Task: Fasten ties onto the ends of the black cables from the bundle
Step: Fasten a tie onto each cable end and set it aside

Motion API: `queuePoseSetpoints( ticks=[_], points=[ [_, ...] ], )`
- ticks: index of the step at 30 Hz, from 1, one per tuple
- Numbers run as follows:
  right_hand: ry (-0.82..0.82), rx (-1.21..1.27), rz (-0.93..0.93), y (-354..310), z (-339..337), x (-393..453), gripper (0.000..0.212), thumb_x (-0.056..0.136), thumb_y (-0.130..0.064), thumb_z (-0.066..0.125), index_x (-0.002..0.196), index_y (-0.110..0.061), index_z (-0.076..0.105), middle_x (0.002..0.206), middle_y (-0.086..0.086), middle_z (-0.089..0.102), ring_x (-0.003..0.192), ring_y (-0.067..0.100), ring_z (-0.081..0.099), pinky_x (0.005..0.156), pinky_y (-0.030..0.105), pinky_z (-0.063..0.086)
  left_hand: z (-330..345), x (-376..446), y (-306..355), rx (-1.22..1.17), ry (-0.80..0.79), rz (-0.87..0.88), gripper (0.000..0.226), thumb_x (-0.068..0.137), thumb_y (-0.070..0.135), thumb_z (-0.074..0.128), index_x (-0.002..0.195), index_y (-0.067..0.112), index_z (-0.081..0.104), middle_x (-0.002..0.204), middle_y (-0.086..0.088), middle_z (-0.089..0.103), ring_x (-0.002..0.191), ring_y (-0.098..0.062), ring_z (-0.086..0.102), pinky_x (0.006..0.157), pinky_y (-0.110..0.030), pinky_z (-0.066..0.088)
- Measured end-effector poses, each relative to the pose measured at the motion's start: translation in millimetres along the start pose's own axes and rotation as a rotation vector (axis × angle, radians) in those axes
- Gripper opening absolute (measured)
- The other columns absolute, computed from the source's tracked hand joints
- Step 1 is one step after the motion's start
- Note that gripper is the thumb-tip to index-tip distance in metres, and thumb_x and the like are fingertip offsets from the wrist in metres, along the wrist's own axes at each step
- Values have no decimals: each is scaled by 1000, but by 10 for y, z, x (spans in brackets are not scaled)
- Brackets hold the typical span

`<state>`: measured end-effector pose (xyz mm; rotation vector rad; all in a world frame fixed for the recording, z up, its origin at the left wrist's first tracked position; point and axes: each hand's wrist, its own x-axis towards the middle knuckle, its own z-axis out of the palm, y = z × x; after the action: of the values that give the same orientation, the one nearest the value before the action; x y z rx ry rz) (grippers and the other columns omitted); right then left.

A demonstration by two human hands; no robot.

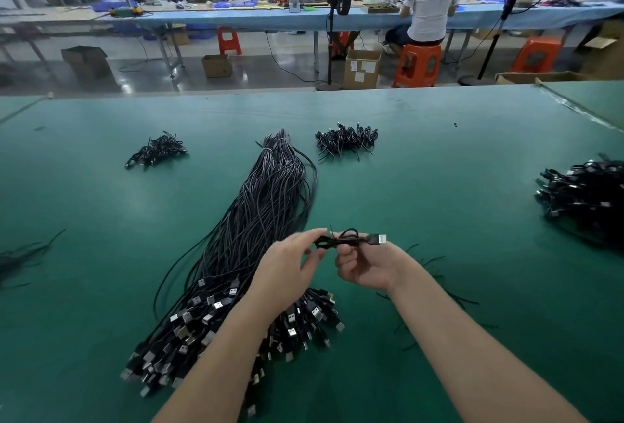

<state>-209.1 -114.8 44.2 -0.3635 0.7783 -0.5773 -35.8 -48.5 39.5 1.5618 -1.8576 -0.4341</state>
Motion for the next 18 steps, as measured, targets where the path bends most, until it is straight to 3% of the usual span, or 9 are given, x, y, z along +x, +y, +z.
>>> queuePoseSetpoints(
  ticks=[2,3,6,8,11,13,15,18],
  points=[
    [49,-23,-69,18,6,54,24,103,-13,46,83,-7,60,60,5,59,45,12,47,42,22,44,23,10,-12,-38,-2,-88,30,101,22,58,130,28,63,86,12,73,67,-5,68,72,-37,59],
    [67,-56,-107,28,9,85,25,104,-14,45,86,-5,60,64,7,62,49,14,50,45,24,47,50,20,-8,-61,5,-141,26,102,21,57,126,25,65,79,13,72,61,-5,67,68,-35,60],
    [75,-245,-202,95,16,156,20,100,-8,44,104,-4,63,71,5,62,58,14,49,56,25,47,135,56,4,-183,21,-287,17,103,28,56,110,19,68,71,11,72,52,-6,67,61,-29,58],
    [114,-514,-290,158,-11,201,21,98,-10,54,109,-9,72,76,-1,61,60,9,47,61,25,46,190,66,-7,-181,33,-309,20,102,33,57,113,22,69,69,9,72,53,-9,67,61,-31,57],
    [178,-543,-400,209,-38,271,14,97,-15,65,105,-10,76,86,-1,71,70,9,58,73,28,52,278,53,-74,10,23,-227,30,102,43,50,123,30,68,84,9,73,76,-12,67,72,-34,54],
    [291,-502,-439,170,-59,329,11,98,-14,64,99,-8,73,91,4,75,80,15,67,74,28,56,306,61,-194,242,46,-181,44,102,53,38,129,30,65,117,8,69,114,-15,59,96,-37,44],
    [442,-604,-463,78,-120,412,15,99,-16,63,92,-6,71,80,4,76,70,14,68,65,27,60,273,71,-408,447,53,-255,55,102,55,27,145,28,51,150,3,49,145,-19,32,117,-43,23],
    [621,-871,-456,-139,-259,544,26,100,-23,62,86,-2,71,73,7,75,60,18,67,72,37,63,225,38,-784,630,-115,-400,62,104,51,19,161,27,14,169,-6,6,156,-24,-4,125,-51,-2]
  ],
)
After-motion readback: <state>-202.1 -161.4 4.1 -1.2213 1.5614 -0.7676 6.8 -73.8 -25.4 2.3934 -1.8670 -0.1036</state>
